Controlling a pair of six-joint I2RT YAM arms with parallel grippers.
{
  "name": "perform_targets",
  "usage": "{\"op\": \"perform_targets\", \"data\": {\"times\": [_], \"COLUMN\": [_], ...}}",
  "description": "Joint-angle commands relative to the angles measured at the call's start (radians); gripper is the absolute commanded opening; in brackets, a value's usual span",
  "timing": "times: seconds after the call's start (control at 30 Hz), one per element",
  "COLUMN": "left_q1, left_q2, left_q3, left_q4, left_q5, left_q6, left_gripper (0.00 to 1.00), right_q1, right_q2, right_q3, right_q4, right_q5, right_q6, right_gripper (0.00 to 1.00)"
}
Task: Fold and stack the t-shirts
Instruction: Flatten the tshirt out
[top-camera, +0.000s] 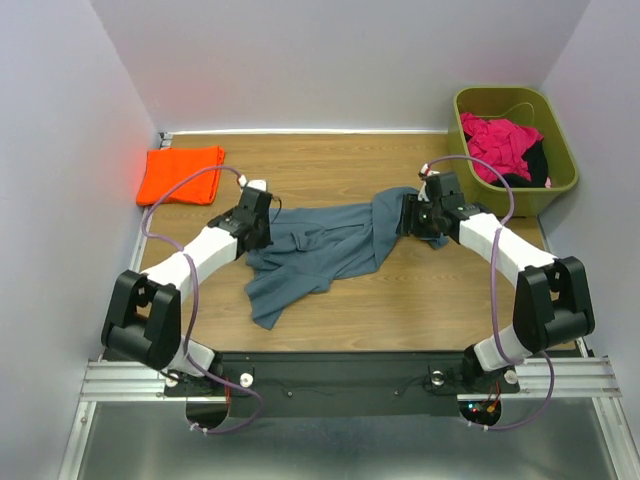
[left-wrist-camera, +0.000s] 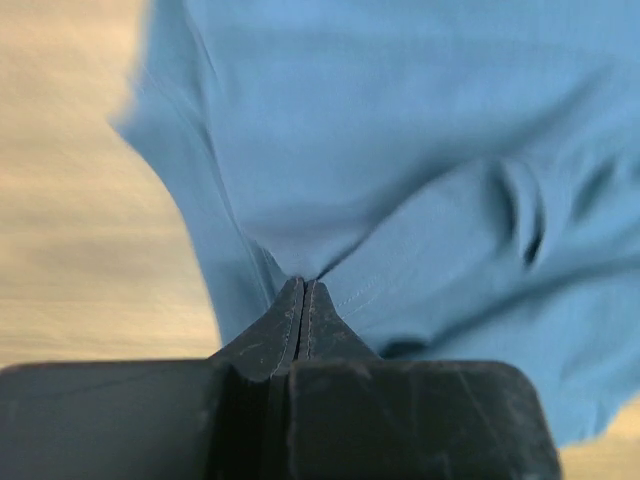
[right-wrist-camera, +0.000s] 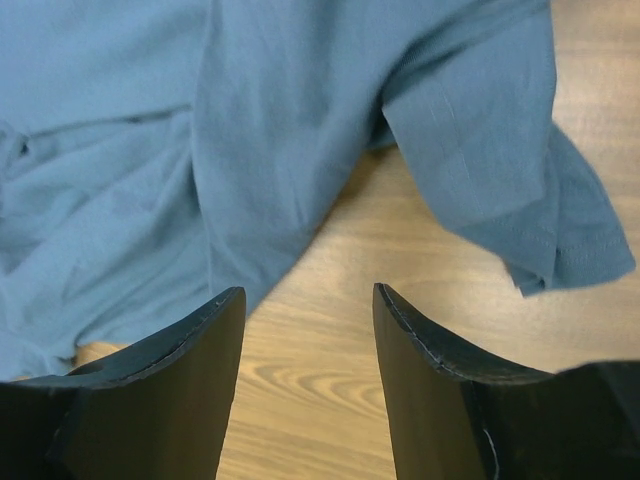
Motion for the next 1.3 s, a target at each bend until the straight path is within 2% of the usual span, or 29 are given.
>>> {"op": "perform_targets", "data": {"times": [0.0, 0.33, 0.47, 0.6, 0.63, 0.7, 0.73, 0.8, 0.87, 0.93, 1.07, 1.2, 1.27], "left_q1": [0.035, 0.124, 0.14, 0.143, 0.143, 0.141, 0.143, 0.14, 0.14, 0.14, 0.128, 0.099, 0.085], "left_q2": [0.033, 0.436, 0.51, 0.565, 0.571, 0.576, 0.564, 0.53, 0.457, 0.368, 0.191, 0.041, -0.022], "left_q3": [0.209, 0.738, 0.905, 1.03, 1.048, 1.075, 1.07, 1.029, 0.926, 0.805, 0.58, 0.312, 0.228], "left_q4": [0.057, 0.134, 0.243, 0.263, 0.278, 0.286, 0.284, 0.288, 0.289, 0.272, 0.225, 0.177, 0.177], "left_q5": [-0.174, -0.297, -0.3, -0.282, -0.273, -0.242, -0.231, -0.19, -0.17, -0.168, -0.127, -0.031, -0.001], "left_q6": [0.092, 0.189, 0.209, 0.226, 0.227, 0.223, 0.215, 0.194, 0.168, 0.129, 0.077, 0.01, -0.019], "left_gripper": [0.0, 0.0, 0.01, 0.01, 0.03, 0.25, 0.48, 0.67, 0.77, 0.77, 0.77, 0.77, 0.77], "right_q1": [0.007, 0.007, 0.009, 0.023, 0.026, 0.032, 0.037, 0.043, 0.061, 0.079, 0.122, 0.158, 0.172], "right_q2": [-0.053, -0.102, -0.1, -0.099, -0.1, -0.102, -0.102, -0.096, -0.076, -0.054, 0.034, 0.198, 0.252], "right_q3": [-0.022, -0.017, 0.001, 0.02, 0.021, 0.024, 0.024, 0.037, 0.055, 0.095, 0.191, 0.319, 0.406], "right_q4": [0.013, 0.013, 0.013, 0.013, 0.013, 0.013, 0.013, 0.013, 0.013, 0.011, 0.014, 0.02, 0.02], "right_q5": [0.025, 0.056, 0.05, 0.04, 0.042, 0.043, 0.051, 0.059, 0.074, 0.08, 0.099, 0.149, 0.177], "right_q6": [-0.004, -0.001, 0.005, 0.009, 0.012, 0.014, 0.014, 0.009, -0.004, -0.015, -0.04, -0.053, -0.053], "right_gripper": [0.59, 0.59, 0.59, 0.59, 0.59, 0.59, 0.59, 0.59, 0.59, 0.59, 0.5, 0.47, 0.46]}}
